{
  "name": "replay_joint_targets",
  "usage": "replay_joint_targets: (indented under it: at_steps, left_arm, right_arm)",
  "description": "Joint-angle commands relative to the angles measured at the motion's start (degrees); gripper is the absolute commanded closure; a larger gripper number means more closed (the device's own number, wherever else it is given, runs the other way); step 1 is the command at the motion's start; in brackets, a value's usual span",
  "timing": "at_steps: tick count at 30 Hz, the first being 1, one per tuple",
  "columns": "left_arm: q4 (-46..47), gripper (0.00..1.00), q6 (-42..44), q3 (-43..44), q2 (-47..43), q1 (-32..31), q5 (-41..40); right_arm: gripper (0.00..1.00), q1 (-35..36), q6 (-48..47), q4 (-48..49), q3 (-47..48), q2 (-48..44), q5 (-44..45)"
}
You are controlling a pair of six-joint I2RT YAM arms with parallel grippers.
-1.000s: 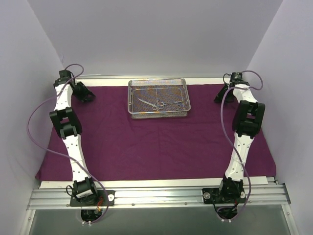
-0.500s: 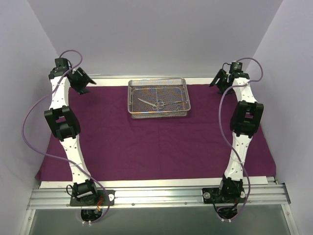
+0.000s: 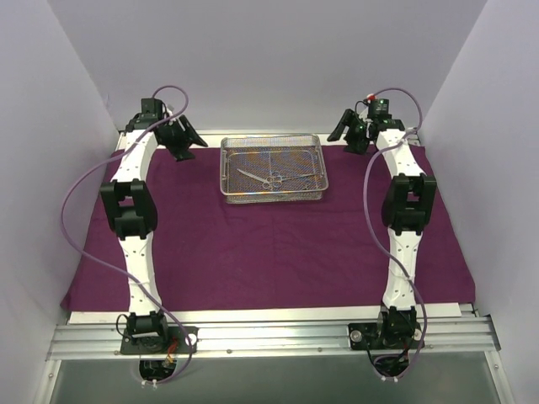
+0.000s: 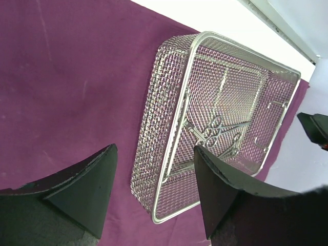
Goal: Open and lay out the surgical kit
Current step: Pick up the container from the surgical kit.
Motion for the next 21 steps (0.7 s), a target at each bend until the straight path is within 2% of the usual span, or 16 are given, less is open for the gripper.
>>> replay_joint_targets:
  at_steps: [1, 5, 11, 21]
  left_arm:
    - [-0.92, 0.30, 1.80, 2.77, -0.03, 0.26, -2.65]
    - [-1.62, 0.29, 1.72, 2.68, 0.58, -0.79, -4.23]
    - [-2.06, 0.29, 1.36, 3.47, 2.25, -5.97, -5.73]
    - [-5.66, 0.29, 0.57, 5.50, 5.15, -8.62, -10.39]
  right_arm:
    - [0.30, -0.06, -0.40, -0.26, 2.63, -0.30, -1.56]
    - [0.29, 1.69, -1.54, -0.52, 2.54, -0.12, -1.21]
    - [0.29, 3.45, -1.63, -0.78, 2.89, 1.02, -1.21]
    - [0.32, 5.65, -2.42, -2.71, 2.19, 2.42, -1.39]
